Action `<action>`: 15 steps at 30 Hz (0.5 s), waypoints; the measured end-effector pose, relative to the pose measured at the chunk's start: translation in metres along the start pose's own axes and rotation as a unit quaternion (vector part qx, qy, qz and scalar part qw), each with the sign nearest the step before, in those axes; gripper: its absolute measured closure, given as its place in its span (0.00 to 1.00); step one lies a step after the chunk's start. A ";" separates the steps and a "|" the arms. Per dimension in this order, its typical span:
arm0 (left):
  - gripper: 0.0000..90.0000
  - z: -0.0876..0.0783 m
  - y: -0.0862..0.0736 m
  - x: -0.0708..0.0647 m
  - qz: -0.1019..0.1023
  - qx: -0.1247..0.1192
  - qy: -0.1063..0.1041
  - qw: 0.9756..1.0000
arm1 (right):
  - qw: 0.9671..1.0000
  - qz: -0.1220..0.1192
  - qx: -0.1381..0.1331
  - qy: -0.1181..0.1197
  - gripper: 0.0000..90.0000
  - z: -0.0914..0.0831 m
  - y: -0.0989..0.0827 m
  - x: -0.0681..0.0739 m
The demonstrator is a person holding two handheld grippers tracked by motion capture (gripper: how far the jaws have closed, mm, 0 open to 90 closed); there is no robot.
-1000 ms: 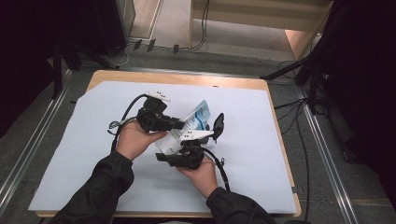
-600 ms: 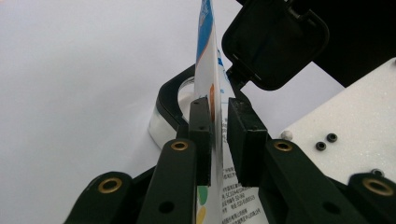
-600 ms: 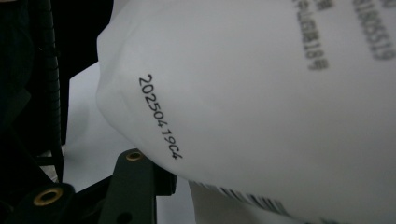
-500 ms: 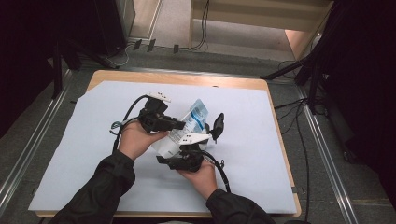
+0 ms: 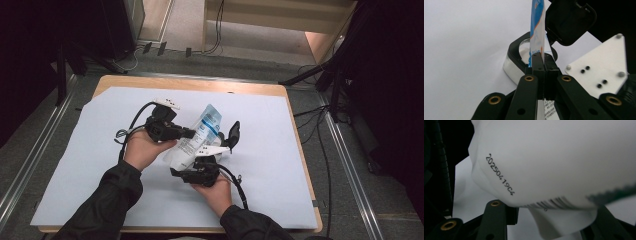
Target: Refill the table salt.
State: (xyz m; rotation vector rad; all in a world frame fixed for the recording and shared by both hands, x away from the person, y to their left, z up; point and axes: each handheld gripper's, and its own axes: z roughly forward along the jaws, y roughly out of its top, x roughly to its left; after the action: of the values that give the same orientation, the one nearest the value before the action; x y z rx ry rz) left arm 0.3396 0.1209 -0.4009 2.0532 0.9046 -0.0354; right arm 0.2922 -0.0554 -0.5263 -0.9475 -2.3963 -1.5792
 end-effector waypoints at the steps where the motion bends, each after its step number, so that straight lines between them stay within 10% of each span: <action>1: 1.00 -0.001 0.000 0.000 0.001 -0.001 0.000 1.000 | 1.000 0.003 -0.001 -0.001 0.66 -0.001 -0.001 -0.001; 15: 1.00 -0.005 -0.003 0.001 0.000 -0.007 -0.017 1.000 | 1.000 0.007 -0.011 -0.026 0.69 -0.006 -0.008 -0.002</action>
State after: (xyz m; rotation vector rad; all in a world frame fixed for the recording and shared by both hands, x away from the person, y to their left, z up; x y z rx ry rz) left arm 0.3371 0.1266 -0.4005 2.0339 0.8824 -0.0650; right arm 0.2878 -0.0631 -0.5309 -1.0204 -2.4047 -1.5989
